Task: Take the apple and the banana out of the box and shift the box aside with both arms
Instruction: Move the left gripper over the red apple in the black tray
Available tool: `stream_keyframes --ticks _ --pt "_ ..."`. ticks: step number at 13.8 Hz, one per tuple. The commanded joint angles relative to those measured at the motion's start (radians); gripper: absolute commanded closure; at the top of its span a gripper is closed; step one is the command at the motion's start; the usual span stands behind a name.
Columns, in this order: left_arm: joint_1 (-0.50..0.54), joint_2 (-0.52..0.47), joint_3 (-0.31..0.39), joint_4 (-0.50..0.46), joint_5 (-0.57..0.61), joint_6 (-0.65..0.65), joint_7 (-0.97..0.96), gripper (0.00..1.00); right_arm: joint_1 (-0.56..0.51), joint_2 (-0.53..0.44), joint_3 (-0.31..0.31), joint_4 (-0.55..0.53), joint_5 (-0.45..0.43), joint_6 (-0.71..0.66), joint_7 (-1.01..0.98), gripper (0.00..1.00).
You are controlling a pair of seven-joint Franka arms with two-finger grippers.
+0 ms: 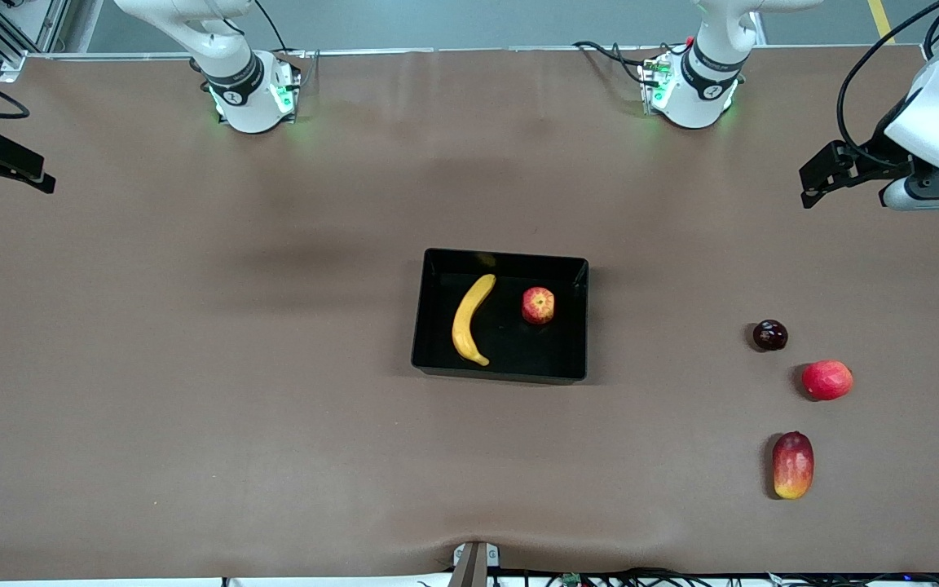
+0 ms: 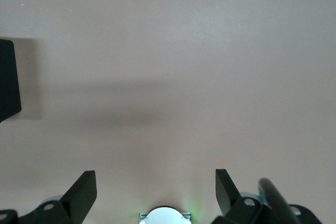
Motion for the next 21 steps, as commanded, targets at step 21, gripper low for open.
stream_keyframes --ticks 21 --pt "-0.131 0.331 -0.23 0.02 0.016 0.217 -0.329 0.0 0.006 -0.021 -0.008 -0.01 -0.012 -0.009 -0.007 0.0"
